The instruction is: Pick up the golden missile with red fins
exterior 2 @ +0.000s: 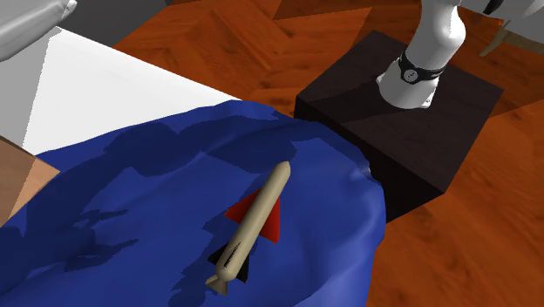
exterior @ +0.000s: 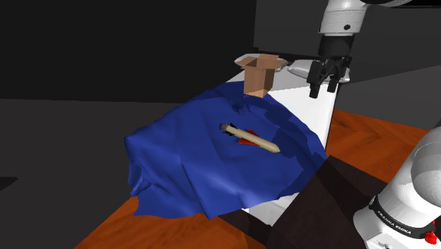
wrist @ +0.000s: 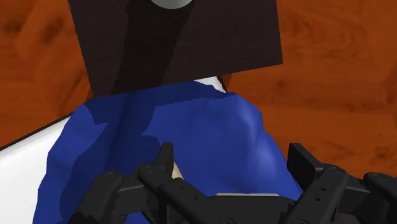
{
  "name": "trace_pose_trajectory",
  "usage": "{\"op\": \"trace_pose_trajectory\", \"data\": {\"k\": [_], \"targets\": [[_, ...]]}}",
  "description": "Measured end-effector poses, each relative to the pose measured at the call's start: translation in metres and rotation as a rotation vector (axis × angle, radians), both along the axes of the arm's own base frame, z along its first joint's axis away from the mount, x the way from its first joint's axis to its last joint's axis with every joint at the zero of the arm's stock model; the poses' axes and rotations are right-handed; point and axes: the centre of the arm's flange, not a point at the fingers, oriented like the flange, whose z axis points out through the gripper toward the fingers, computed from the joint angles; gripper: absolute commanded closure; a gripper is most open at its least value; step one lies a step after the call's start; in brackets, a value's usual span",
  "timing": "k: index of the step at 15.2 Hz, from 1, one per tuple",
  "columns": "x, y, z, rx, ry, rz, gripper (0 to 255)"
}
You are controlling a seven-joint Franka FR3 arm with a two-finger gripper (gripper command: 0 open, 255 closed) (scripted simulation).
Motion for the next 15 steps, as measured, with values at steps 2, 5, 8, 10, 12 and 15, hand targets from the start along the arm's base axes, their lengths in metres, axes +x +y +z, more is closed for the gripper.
{"op": "trace_pose_trajectory", "data": {"k": [2, 5, 8, 10, 12, 15], "targets": [[0.004, 0.0, -0.005, -0.001, -0.002, 0.005, 0], [0.022, -0.009, -0.027, -0.003, -0.013, 0.032, 0], [0.044, -0.016, -0.058, -0.007, -0.026, 0.065, 0], [0.06, -0.022, -0.076, -0.01, -0.036, 0.087, 0], [0.077, -0.026, -0.097, -0.012, -0.046, 0.109, 0], [0.102, -0.032, -0.125, -0.016, -0.061, 0.142, 0]]}}
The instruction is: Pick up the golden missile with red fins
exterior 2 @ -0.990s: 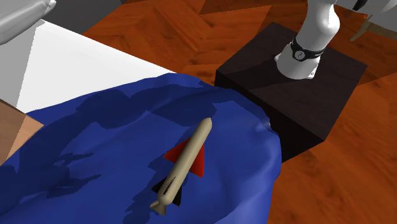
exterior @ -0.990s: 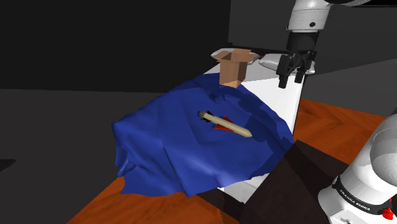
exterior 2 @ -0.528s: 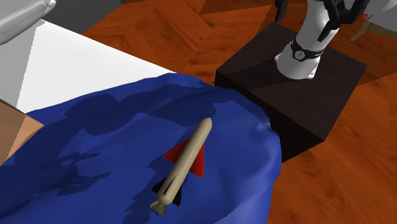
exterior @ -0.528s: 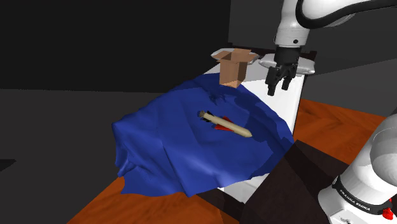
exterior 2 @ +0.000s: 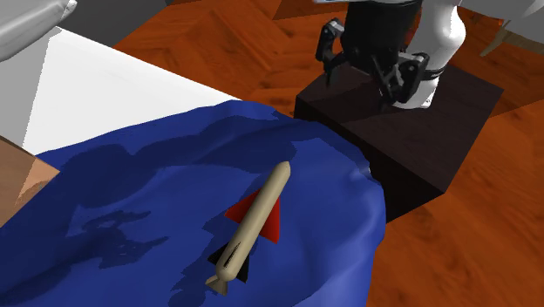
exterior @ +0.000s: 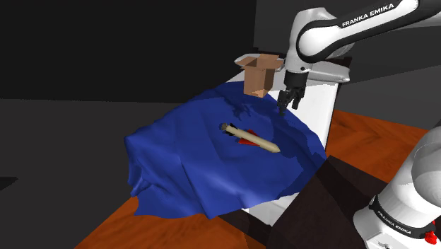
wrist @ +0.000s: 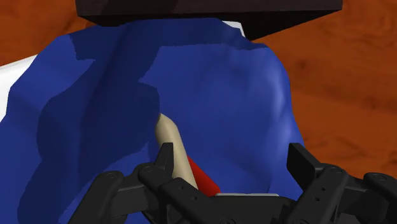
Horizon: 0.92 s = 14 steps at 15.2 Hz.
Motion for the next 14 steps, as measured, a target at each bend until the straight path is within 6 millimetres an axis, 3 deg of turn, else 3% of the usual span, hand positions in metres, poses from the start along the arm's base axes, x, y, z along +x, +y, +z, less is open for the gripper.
{"op": "trace_pose_trajectory", "data": {"k": [14], "targets": [[0.124, -0.022, -0.127, -0.018, -0.069, 0.154, 0]]}}
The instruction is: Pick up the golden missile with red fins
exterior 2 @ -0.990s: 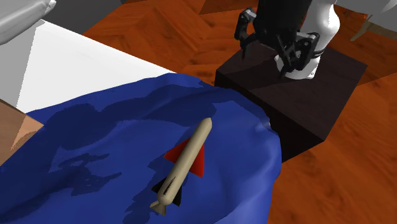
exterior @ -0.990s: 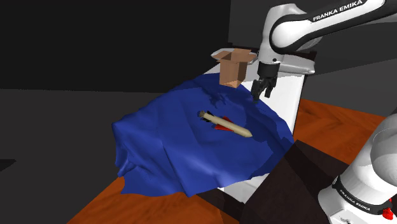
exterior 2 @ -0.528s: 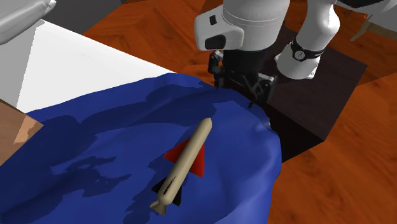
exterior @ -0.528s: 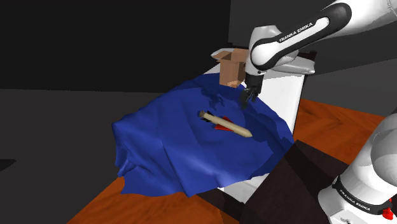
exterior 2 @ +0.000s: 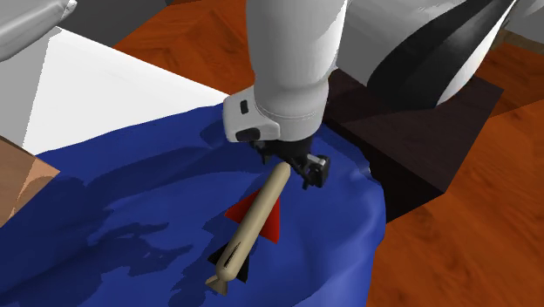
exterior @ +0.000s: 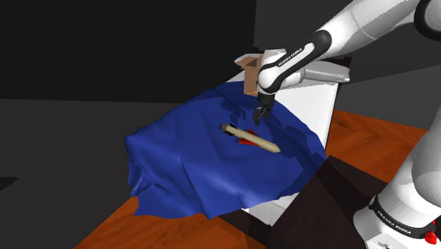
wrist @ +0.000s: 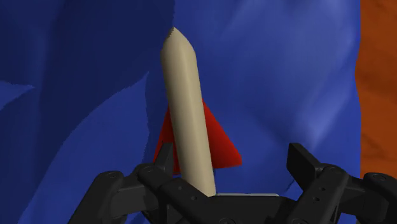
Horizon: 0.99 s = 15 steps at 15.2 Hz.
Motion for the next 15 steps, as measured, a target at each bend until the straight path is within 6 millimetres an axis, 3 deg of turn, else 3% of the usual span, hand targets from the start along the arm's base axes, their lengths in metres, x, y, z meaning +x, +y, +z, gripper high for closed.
{"op": "trace_pose_trajectory", "data": {"k": [6, 12, 15], "targets": [[0.051, 0.002, -0.051, -0.008, -0.029, 0.065, 0], [0.114, 0.0, -0.103, -0.016, -0.058, 0.132, 0], [0.122, 0.002, -0.122, -0.017, -0.064, 0.146, 0]]}}
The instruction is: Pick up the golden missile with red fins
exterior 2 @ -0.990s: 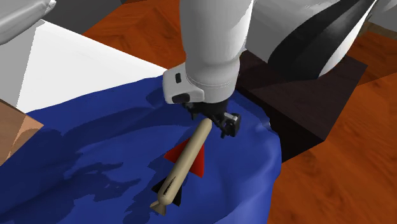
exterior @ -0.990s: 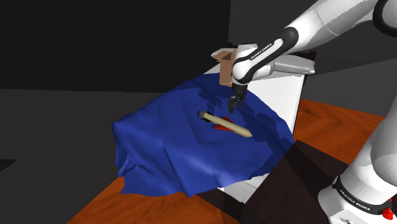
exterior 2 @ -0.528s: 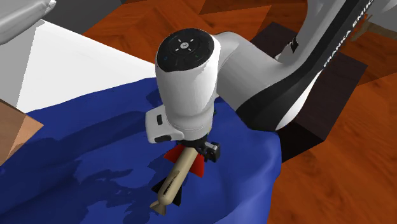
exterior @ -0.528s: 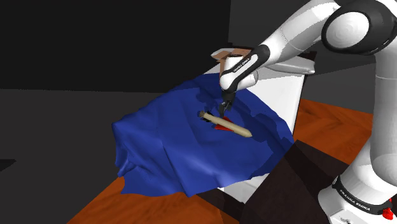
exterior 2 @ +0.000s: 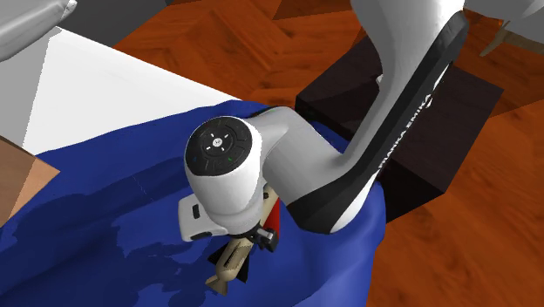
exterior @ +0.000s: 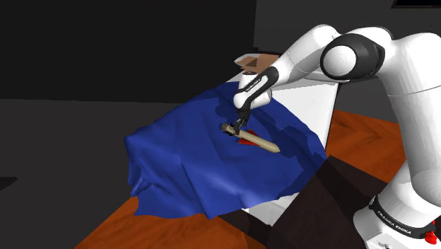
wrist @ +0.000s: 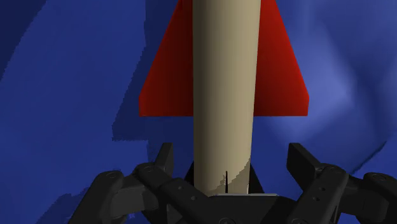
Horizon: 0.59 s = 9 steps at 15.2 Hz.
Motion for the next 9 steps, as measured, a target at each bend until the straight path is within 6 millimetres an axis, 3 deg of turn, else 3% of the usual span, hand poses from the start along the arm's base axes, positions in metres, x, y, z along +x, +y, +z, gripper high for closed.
{"op": "trace_pose_trajectory", "data": {"k": [6, 7, 9], "targets": [[0.0, -0.001, -0.032, 0.0, -0.001, 0.002, 0], [0.001, -0.002, -0.034, 0.0, -0.001, 0.002, 255], [0.001, -0.002, -0.034, 0.0, -0.001, 0.002, 255]]}}
